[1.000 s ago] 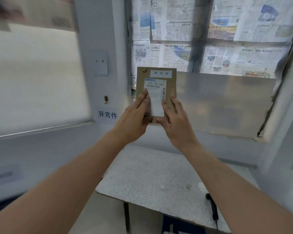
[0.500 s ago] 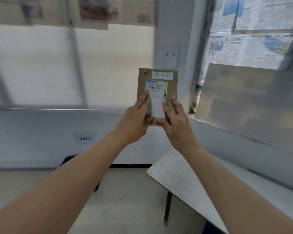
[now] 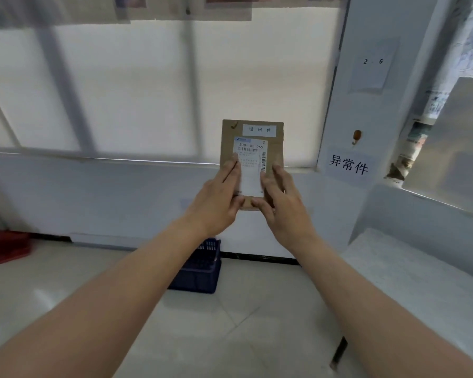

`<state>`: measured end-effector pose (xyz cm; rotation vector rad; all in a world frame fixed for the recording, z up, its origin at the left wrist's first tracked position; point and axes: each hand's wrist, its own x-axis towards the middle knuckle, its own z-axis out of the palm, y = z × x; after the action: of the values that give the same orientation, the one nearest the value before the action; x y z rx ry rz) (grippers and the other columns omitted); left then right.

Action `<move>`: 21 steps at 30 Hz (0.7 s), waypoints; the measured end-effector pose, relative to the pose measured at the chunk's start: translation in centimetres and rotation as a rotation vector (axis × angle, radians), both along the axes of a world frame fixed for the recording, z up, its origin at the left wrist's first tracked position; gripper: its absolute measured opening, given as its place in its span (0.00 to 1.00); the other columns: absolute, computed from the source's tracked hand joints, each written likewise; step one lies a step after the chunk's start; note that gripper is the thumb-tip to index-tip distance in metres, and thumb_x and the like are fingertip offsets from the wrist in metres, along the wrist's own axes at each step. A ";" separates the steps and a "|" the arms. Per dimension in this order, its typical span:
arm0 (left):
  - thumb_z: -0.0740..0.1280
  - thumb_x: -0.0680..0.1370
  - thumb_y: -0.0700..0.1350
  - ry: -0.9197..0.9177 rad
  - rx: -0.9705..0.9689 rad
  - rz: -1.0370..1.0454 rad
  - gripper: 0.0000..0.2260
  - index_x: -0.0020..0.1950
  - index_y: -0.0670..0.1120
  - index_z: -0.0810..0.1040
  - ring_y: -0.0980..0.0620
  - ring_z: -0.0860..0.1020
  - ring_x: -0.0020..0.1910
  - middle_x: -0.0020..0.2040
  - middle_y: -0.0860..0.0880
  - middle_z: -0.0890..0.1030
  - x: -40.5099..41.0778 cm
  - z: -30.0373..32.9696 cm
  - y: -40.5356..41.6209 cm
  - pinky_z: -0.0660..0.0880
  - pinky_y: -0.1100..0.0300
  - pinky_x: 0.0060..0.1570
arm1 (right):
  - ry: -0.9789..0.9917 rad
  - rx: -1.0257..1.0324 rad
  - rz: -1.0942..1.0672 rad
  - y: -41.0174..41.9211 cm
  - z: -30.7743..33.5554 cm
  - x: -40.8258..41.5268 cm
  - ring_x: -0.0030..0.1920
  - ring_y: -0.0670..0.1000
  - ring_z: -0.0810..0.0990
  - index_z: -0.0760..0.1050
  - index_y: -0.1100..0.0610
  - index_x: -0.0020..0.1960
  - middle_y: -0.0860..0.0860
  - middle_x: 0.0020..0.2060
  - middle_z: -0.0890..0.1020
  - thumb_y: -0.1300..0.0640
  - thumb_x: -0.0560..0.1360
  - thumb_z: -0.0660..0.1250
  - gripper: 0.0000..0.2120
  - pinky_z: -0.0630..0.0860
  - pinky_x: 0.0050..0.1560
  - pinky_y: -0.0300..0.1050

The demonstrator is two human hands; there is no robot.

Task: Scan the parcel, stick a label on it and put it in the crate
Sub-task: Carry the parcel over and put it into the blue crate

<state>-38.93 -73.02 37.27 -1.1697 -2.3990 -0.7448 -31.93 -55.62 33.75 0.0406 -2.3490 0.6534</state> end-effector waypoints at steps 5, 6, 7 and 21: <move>0.66 0.81 0.45 -0.050 -0.024 0.065 0.33 0.82 0.42 0.55 0.40 0.67 0.75 0.84 0.51 0.51 -6.6 -2.4 -5.1 0.68 0.46 0.73 | -0.078 -0.006 0.051 -4.7 -2.0 -7.4 0.74 0.66 0.70 0.68 0.59 0.79 0.60 0.81 0.62 0.54 0.82 0.69 0.28 0.75 0.69 0.64; 0.66 0.81 0.45 -0.059 -0.034 0.081 0.33 0.82 0.42 0.55 0.40 0.67 0.75 0.84 0.51 0.50 -7.9 -2.9 -5.9 0.67 0.46 0.73 | -0.089 -0.008 0.061 -5.4 -2.5 -8.9 0.74 0.66 0.70 0.68 0.59 0.79 0.60 0.80 0.62 0.55 0.82 0.70 0.28 0.75 0.69 0.63; 0.66 0.81 0.46 -0.067 -0.044 0.094 0.33 0.82 0.42 0.55 0.40 0.67 0.75 0.84 0.51 0.50 -9.3 -3.4 -6.6 0.67 0.45 0.73 | -0.097 -0.012 0.071 -6.0 -3.0 -10.4 0.74 0.66 0.70 0.68 0.59 0.79 0.60 0.80 0.62 0.55 0.82 0.70 0.28 0.75 0.69 0.63; 0.65 0.82 0.46 -0.232 -0.220 0.293 0.31 0.81 0.40 0.57 0.39 0.69 0.74 0.83 0.48 0.50 -31.5 -12.5 -11.3 0.75 0.43 0.65 | -0.292 -0.132 0.314 -9.8 -12.7 -35.6 0.76 0.59 0.68 0.69 0.60 0.78 0.57 0.79 0.62 0.59 0.82 0.70 0.26 0.74 0.72 0.58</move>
<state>-70.38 -84.36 24.76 -0.8134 -2.8237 -0.5576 -67.56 -65.47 21.07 0.2756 -2.5982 1.0262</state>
